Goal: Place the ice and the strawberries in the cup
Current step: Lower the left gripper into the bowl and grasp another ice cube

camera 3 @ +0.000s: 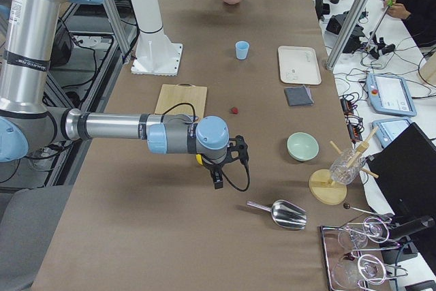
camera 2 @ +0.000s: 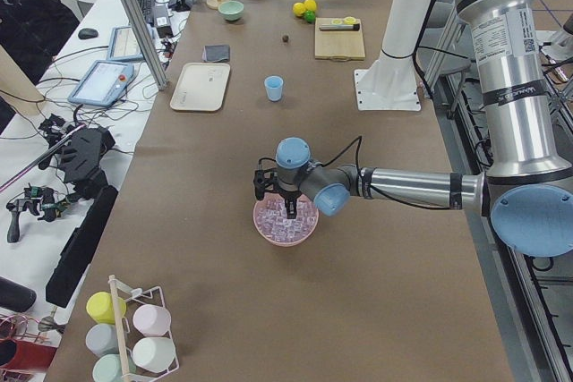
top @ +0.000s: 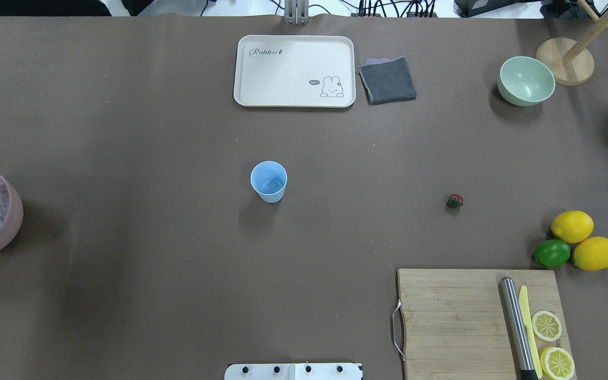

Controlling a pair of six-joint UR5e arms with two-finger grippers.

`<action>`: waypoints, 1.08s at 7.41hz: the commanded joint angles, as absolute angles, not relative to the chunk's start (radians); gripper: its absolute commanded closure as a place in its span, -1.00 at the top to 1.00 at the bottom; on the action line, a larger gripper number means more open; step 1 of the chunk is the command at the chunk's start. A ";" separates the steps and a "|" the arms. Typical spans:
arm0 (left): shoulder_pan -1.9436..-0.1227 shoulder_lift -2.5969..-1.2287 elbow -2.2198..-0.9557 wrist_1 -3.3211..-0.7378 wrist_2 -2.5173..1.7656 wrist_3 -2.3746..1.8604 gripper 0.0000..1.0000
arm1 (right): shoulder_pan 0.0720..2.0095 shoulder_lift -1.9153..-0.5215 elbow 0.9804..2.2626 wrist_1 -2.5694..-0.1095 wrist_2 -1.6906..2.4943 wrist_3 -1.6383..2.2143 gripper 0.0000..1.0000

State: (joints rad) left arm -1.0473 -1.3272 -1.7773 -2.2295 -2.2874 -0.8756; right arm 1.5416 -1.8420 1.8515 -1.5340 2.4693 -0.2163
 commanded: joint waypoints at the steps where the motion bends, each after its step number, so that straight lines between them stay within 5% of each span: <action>1: -1.014 -1.327 -1.776 -2.256 -2.287 -0.885 0.12 | 1.542 -1.842 1.852 -1.534 2.473 -0.216 1.00; 8: -0.985 -1.325 -1.763 -2.261 -2.284 -0.879 0.11 | 1.542 -1.848 1.853 -1.536 2.473 -0.213 1.00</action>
